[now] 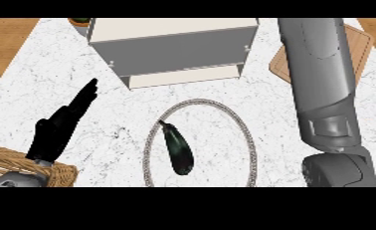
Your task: Pick the cupcake from the placemat and place it in the tiered shelf
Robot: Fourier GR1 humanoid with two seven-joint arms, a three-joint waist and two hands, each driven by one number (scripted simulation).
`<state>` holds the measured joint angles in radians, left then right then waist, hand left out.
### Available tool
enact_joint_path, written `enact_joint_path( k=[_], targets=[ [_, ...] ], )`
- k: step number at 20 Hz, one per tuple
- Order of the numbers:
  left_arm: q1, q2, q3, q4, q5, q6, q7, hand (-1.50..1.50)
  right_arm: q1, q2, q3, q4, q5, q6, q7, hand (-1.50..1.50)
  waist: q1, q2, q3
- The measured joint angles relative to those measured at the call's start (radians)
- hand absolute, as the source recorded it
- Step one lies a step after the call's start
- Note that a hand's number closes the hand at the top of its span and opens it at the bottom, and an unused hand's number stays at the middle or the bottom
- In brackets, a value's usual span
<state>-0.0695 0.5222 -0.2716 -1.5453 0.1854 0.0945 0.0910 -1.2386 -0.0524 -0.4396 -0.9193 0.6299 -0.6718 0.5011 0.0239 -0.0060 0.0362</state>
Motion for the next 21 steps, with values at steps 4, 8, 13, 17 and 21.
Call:
enact_joint_path(
  k=[4, 8, 13, 17, 21],
  targets=[
    [0.039, 0.004, 0.022, -0.007, 0.003, 0.007, -0.016, 0.0, 0.071, -0.055, -0.022, -0.052, 0.013, 0.002, 0.047, -1.5, -0.036, -0.013, 0.001],
    [0.068, 0.007, 0.037, -0.018, 0.004, 0.011, -0.019, 0.0, 0.163, -0.101, -0.027, -0.152, -0.02, 0.082, 0.056, -1.5, -0.06, -0.021, 0.001],
    [0.091, 0.012, 0.051, -0.029, 0.013, 0.006, -0.018, 0.0, 0.296, -0.14, -0.015, -0.309, -0.079, 0.211, 0.042, -1.5, -0.078, -0.025, -0.001],
    [0.099, 0.013, 0.057, -0.035, 0.014, 0.006, -0.016, 0.0, 0.396, -0.177, -0.009, -0.441, -0.135, 0.327, 0.052, -1.5, -0.083, -0.025, -0.002],
    [0.096, 0.011, 0.057, -0.041, 0.009, 0.003, -0.013, 0.0, 0.497, -0.211, -0.021, -0.555, -0.196, 0.422, 0.063, -1.5, -0.077, -0.022, -0.004]
  ],
)
